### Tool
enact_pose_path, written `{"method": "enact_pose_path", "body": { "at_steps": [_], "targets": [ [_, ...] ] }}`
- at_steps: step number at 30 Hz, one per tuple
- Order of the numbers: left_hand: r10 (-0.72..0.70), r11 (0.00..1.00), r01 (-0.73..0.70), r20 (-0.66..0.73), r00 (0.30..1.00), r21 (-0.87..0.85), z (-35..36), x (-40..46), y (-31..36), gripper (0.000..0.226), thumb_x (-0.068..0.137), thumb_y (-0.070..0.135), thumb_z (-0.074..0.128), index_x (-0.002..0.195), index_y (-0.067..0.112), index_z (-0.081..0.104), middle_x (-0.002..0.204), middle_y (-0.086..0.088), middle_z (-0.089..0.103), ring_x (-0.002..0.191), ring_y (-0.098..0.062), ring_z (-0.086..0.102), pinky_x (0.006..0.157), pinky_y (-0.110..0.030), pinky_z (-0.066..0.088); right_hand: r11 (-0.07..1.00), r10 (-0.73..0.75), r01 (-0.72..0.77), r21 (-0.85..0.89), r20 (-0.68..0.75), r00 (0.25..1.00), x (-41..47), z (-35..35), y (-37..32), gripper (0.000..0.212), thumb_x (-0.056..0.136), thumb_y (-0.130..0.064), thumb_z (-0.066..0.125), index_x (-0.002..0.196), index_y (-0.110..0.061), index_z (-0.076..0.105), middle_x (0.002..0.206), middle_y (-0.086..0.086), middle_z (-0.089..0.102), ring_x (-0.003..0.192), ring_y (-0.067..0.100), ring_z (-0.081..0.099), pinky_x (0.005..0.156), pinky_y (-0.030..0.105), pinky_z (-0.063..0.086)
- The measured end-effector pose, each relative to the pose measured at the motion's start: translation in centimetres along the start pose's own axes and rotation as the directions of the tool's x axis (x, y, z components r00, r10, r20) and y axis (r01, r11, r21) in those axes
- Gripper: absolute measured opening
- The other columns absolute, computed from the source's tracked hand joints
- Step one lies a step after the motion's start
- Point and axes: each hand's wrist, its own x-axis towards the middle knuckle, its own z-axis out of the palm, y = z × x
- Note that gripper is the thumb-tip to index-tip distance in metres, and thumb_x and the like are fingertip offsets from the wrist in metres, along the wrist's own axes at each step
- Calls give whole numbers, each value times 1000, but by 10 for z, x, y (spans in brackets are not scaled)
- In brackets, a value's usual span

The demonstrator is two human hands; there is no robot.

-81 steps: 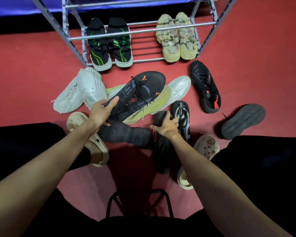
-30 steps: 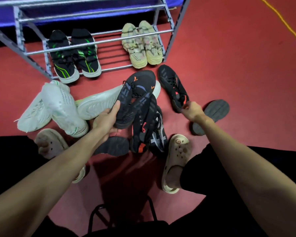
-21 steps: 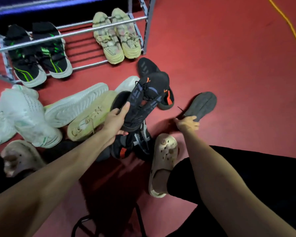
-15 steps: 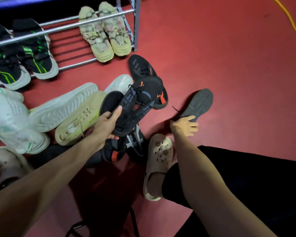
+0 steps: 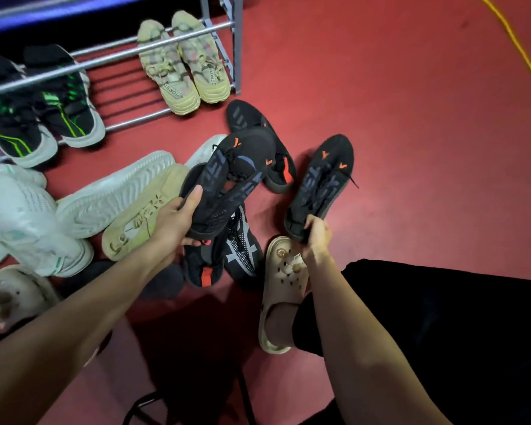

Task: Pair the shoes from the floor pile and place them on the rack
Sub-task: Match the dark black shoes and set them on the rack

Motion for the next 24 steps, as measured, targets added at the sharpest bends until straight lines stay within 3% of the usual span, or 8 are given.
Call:
{"method": "enact_pose_path", "body": {
  "at_steps": [3, 7, 10, 13, 16, 18, 24],
  "targets": [
    [4, 1000, -4, -1, 1000, -25, -7, -3, -1, 37, 88, 54, 54, 83, 18, 60, 75, -1, 67, 40, -7, 64, 36, -20, 49, 996, -28, 32, -89, 49, 998, -12, 0, -4, 26, 67, 13, 40, 65, -12, 45, 69, 2, 49, 62, 19, 42, 57, 28, 36],
    [-9, 998, 8, -11, 1000, -63, -21, -14, -2, 46, 87, 59, 53, 103, 17, 64, 84, 1, 71, 56, -9, 70, 55, -29, 57, 993, -66, 74, -92, 82, 994, -35, 12, -14, 19, 51, -5, 48, 58, -19, 37, 67, -1, 39, 68, 21, 32, 62, 35, 32],
    [-7, 995, 4, -31, 999, -96, -35, -28, 2, 40, 88, 57, 51, 99, 21, 63, 84, 5, 70, 69, -10, 67, 47, -20, 52, 979, -132, 154, -133, 161, 978, -59, 21, -22, 21, 51, -12, 49, 54, -23, 31, 63, -2, 33, 64, 19, 28, 55, 31, 27],
    [-3, 992, -4, -58, 998, -127, -52, -42, 9, 34, 88, 57, 53, 85, 24, 62, 82, 4, 69, 64, -11, 65, 45, -19, 51, 939, -206, 267, -218, 266, 942, -79, 26, -21, 22, 62, -11, 51, 57, -20, 31, 60, -2, 30, 54, 15, 27, 50, 24, 26],
    [0, 987, -15, -95, 995, -159, -73, -48, 14, 43, 86, 57, 55, 93, 16, 65, 86, -2, 71, 60, -13, 64, 43, -19, 49, 886, -234, 348, -305, 353, 906, -95, 35, -16, 21, 65, -21, 58, 74, -14, 40, 75, 2, 43, 62, 16, 45, 61, 30, 49],
    [32, 983, -52, -118, 992, -174, -88, -50, 17, 46, 86, 57, 55, 96, 13, 65, 88, -4, 71, 62, -14, 64, 41, -19, 48, 878, -217, 357, -320, 398, 891, -104, 44, -17, 33, 59, -27, 62, 79, -15, 38, 84, 3, 42, 69, 17, 48, 70, 36, 50],
    [90, 945, -149, -208, 974, -292, -127, -62, 31, 40, 87, 57, 53, 89, 17, 57, 96, -6, 70, 70, -17, 66, 40, -18, 48, 927, -133, 307, -217, 574, 808, -150, 86, -26, 25, 59, -15, 56, 80, -17, 43, 72, -1, 47, 61, 13, 48, 59, 25, 42]
  ]
}}
